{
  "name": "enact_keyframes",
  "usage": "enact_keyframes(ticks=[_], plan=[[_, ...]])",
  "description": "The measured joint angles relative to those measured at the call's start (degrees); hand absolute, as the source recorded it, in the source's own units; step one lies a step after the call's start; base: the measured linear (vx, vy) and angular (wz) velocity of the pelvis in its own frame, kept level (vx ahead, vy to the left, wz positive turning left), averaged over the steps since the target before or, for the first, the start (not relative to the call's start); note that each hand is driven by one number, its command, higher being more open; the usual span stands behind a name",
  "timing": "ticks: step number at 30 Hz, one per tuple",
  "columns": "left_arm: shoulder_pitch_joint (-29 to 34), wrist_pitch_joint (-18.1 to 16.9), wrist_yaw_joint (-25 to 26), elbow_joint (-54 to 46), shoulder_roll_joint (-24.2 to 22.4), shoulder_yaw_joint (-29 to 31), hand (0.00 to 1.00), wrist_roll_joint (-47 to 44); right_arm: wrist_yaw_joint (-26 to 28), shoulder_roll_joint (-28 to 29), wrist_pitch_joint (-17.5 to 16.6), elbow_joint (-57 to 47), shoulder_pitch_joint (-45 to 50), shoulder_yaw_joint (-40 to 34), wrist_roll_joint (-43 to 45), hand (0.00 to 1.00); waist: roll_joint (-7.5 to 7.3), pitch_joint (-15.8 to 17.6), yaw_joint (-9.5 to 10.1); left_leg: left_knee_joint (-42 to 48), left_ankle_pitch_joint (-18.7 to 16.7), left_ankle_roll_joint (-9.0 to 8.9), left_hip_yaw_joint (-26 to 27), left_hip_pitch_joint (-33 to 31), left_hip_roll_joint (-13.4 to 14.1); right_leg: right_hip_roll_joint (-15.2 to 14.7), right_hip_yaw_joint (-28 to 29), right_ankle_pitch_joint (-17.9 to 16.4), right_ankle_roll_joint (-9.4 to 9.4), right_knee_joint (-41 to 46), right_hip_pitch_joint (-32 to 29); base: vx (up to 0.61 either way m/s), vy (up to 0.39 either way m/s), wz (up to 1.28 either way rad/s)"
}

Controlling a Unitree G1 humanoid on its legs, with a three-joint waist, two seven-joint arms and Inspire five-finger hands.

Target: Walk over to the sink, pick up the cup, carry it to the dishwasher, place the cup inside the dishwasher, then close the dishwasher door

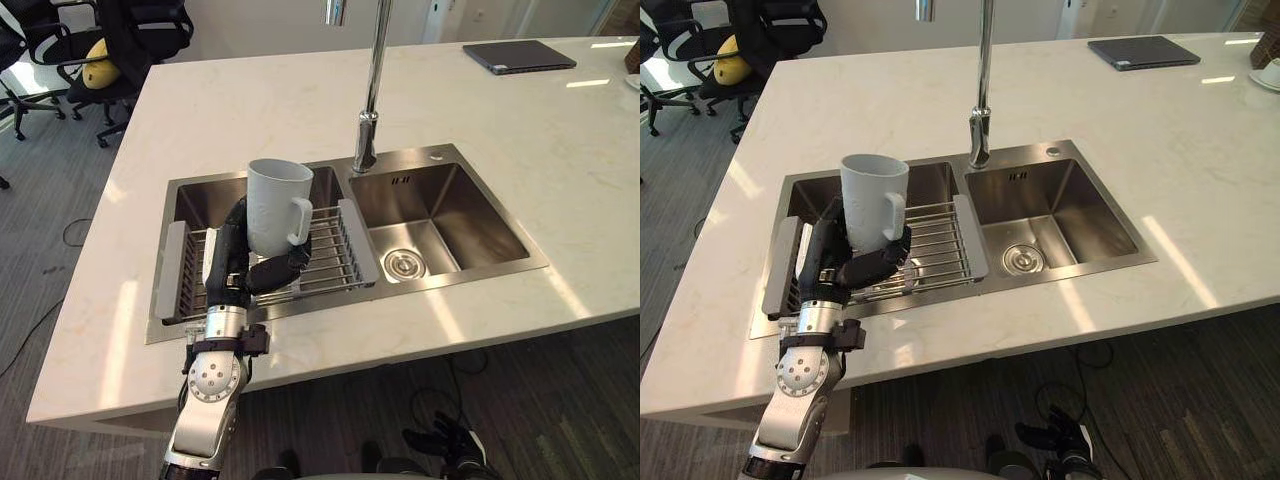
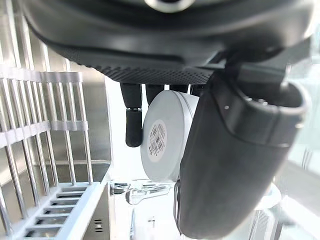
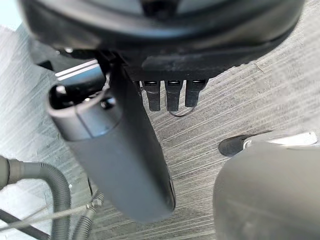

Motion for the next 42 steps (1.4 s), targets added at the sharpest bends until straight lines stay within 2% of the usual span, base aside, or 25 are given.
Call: enact_keyframes(ticks=[4,10,14,15,16,18,20,21,22,23,24,28,29,30,31,32,33,34,35,36,37,38,39,40,42], plan=[[1.8,-0.3,-0.3,-2.3,-1.4,-0.4,0.3,-1.7,-0.2,0.4,-0.2,-0.9,0.6,0.0,0.1,0.9,-0.19,-0.1,0.75,1.9,-1.5,0.2,1.2,-0.2,0.2,0.0,1.2,-0.2,0.22,0.6,-0.1,0.01,0.009,-0.17],[5.1,-0.5,-0.3,-7.0,-2.1,-1.9,0.3,-1.7,-1.0,2.5,-0.2,-4.8,1.4,-0.9,1.6,0.9,-0.96,-0.3,1.95,10.1,-6.2,0.6,4.0,-3.7,1.5,0.2,3.9,-1.6,0.96,5.8,-3.6,-0.01,0.016,-0.26],[5.1,-0.5,0.2,-7.5,-3.1,-2.9,0.3,-1.7,-2.3,3.1,-0.3,-7.1,1.3,-0.9,1.6,0.9,-1.18,-0.1,2.25,15.2,-8.5,1.86,3.8,-6.4,1.8,-0.3,3.4,-3.5,2.4,11.2,-6.1,-0.09,0.02,0.03],[5.0,-0.7,0.2,-7.6,-3.1,-3.0,0.3,-1.6,-2.4,3.2,-0.3,-7.0,1.1,-0.9,1.6,0.9,-1.26,0.0,2.6,15.5,-8.5,2.14,3.9,-6.6,2.0,-0.6,3.0,-5.4,2.18,14.5,-6.7,-0.11,0.004,0.22],[5.2,-0.7,0.6,-7.5,-3.2,-2.9,0.3,-1.6,-2.4,3.3,-0.2,-7.0,1.2,-0.8,1.6,0.9,-1.39,-0.1,2.7,16.1,-8.5,2.28,3.2,-6.6,1.9,-1.4,1.1,-9.1,2.45,23.4,-7.7,-0.08,-0.017,0.22],[5.4,-1.0,1.2,-7.5,-3.2,-2.9,0.3,-1.3,-2.4,3.3,-0.2,-7.0,1.1,-0.7,1.6,0.9,-1.77,-0.7,3.55,17.1,-8.2,1.96,2.1,-7.7,1.9,-2.5,0.2,-12.0,3.54,30.7,-6.5,-0.07,-0.088,0.27],[5.3,-1.8,1.2,-7.6,-3.4,-2.9,0.3,-1.1,-2.6,3.2,-0.3,-7.1,0.3,-0.5,1.6,0.9,-2.66,-1.4,4.48,18.5,-7.4,1.32,0.8,-11.0,1.5,-2.8,0.6,-14.3,3.92,27.6,-4.9,-0.05,-0.158,0.32],[5.4,-1.7,1.3,-7.6,-3.9,-3.1,0.3,-1.1,-3.1,2.9,-0.4,-7.4,-0.4,-0.2,1.6,0.9,-2.67,-1.6,5.56,18.5,-6.0,0.93,0.0,-13.3,1.5,-2.4,0.2,-14.8,3.2,23.3,-4.8,-0.05,-0.143,0.26],[5.4,-1.7,1.3,-7.6,-4.2,-3.4,0.3,-1.1,-3.3,2.8,-0.4,-7.8,-0.7,0.0,1.6,0.9,-2.57,-1.6,5.91,18.1,-5.1,0.69,-0.4,-14.4,1.6,-1.9,0.1,-14.8,3.13,20.9,-4.7,-0.09,-0.173,0.33],[5.4,-1.7,1.3,-7.7,-4.8,-4.0,0.3,-1.1,-3.7,2.6,-0.5,-9.1,-1.3,0.5,1.7,0.9,-2.41,-1.4,6.17,17.7,-3.6,0.1,-1.8,-16.5,1.7,-1.1,0.2,-15.0,2.27,16.7,-4.0,-0.14,-0.17,0.51],[5.5,-1.5,1.3,-7.6,-5.3,-4.8,0.3,-1.1,-4.0,2.4,-0.7,-9.4,-2.2,0.8,1.8,0.9,-1.58,-0.6,5.89,17.8,-2.5,-0.49,-3.9,-17.6,2.2,0.1,-1.1,-14.0,0.13,14.6,-3.2,-0.16,-0.174,0.58],[6.2,-1.5,1.2,-7.8,-5.3,-6.9,0.3,-1.1,-4.8,1.9,-0.9,-9.6,-2.6,1.3,2.2,0.9,-0.66,0.2,5.58,17.3,0.7,-2.93,-8.5,-17.8,3.5,1.9,-5.9,-13.1,-1.95,14.3,-1.1,-0.2,-0.178,0.64],[6.0,-1.5,1.2,-8.1,-5.3,-6.9,0.3,-1.2,-5.3,1.8,-1.0,-10.2,-2.8,1.3,2.3,0.9,-0.92,0.3,4.93,14.8,3.5,-4.19,-8.7,-17.9,3.4,1.2,-8.2,-12.4,-3.13,13.5,-1.3,-0.24,-0.114,0.87],[5.9,-1.4,1.1,-9.0,-5.4,-7.5,0.3,-1.2,-5.8,1.9,-1.0,-11.8,-2.2,1.3,2.3,0.9,-0.95,0.7,4.1,20.0,0.5,-1.6,-6.1,-19.6,4.4,1.0,-10.6,-11.9,-3.51,13.5,-1.7,-0.24,-0.098,0.93],[5.8,-1.5,1.0,-9.4,-5.4,-8.0,0.3,-1.2,-6.1,1.7,-1.0,-12.6,-1.6,1.3,2.3,0.9,-0.91,0.6,4.0,23.4,-1.4,-0.48,-5.0,-20.1,4.9,0.7,-11.6,-11.7,-3.69,13.5,-1.7,-0.21,-0.046,0.92],[5.1,-1.6,0.7,-9.7,-5.5,-8.8,0.3,-1.2,-6.3,1.7,-1.0,-14.4,-0.2,1.4,2.3,0.9,-0.88,0.6,3.98,28.2,-4.4,0.09,-3.9,-19.5,5.7,-0.1,-13.4,-11.6,-3.67,13.7,-1.6,-0.23,0.037,0.87],[4.2,-1.7,0.5,-9.7,-5.8,-9.4,0.3,-1.4,-6.3,1.6,-1.1,-15.6,0.5,1.4,2.3,0.9,-0.99,0.6,3.66,30.5,-6.6,-0.06,-2.8,-17.8,6.6,-1.2,-15.1,-11.3,-3.39,13.8,-1.7,-0.19,0.049,0.85],[3.9,-1.7,0.5,-9.6,-5.9,-9.6,0.3,-1.6,-6.3,1.6,-1.2,-15.7,0.5,1.4,2.3,0.9,-0.96,0.6,3.43,30.6,-7.5,-0.11,-2.7,-16.7,6.9,-1.7,-15.7,-11.1,-3.08,13.7,-1.8,-0.21,0.146,0.73],[3.4,-1.8,0.4,-9.6,-6.2,-10.0,0.3,-1.8,-6.3,1.5,-1.3,-15.8,0.5,1.4,2.3,0.9,-0.61,0.2,3.29,29.1,-8.5,-0.42,-2.4,-13.7,7.2,-2.6,-16.7,-10.5,-2.33,13.4,-2.1,-0.15,0.173,0.56],[3.0,-2.1,0.4,-9.2,-6.4,-10.6,0.3,-2.2,-6.3,1.3,-1.5,-15.8,0.5,1.3,2.3,0.9,0.24,-0.4,3.18,23.4,-9.1,-1.42,-2.5,-9.4,7.2,-2.9,-17.2,-10.2,-1.47,13.1,-2.8,-0.18,0.218,0.45],[2.9,-2.3,0.4,-8.9,-6.5,-10.9,0.3,-2.2,-6.3,1.0,-1.5,-15.7,0.5,1.4,2.3,0.9,0.91,-1.0,3.12,18.8,-9.6,-2.25,-2.6,-7.7,7.0,-3.0,-17.5,-10.3,-1.38,13.0,-3.5,-0.1,0.175,0.27],[2.3,-2.6,0.4,-8.4,-6.0,-10.8,0.3,-2.2,-6.3,1.6,-1.6,-14.5,-0.4,1.3,2.3,0.9,1.0,-1.4,3.16,14.3,-8.8,-3.78,-2.2,-6.5,6.2,-3.6,-17.3,-9.8,-0.71,13.4,-4.6,-0.08,0.168,0.12],[2.2,-2.9,0.6,-7.2,-5.1,-10.7,0.3,-2.3,-6.1,2.5,-1.4,-14.0,-0.8,1.7,2.3,0.9,0.11,-1.3,3.19,12.4,-7.5,-2.91,-2.1,-6.2,4.8,-4.3,-16.6,-8.4,0.33,12.2,-4.7,-0.08,0.19,0.1],[2.1,-2.9,0.7,-5.8,-4.6,-10.5,0.3,-2.3,-5.8,3.0,-1.4,-13.5,-0.7,2.0,2.3,0.9,-0.1,-1.4,3.21,12.6,-7.3,-2.58,-2.2,-6.3,4.1,-4.8,-16.6,-7.5,1.25,11.3,-4.1,-0.05,0.218,0.07],[2.1,-2.7,0.9,-2.8,-3.7,-10.2,0.3,-2.4,-5.7,3.3,-1.4,-12.7,-0.7,2.4,2.2,0.9,-0.3,-1.6,3.22,13.3,-7.5,-2.05,-2.2,-6.3,3.0,-5.8,-16.5,-6.6,1.95,10.3,-3.4,0.0,0.186,0.07]])
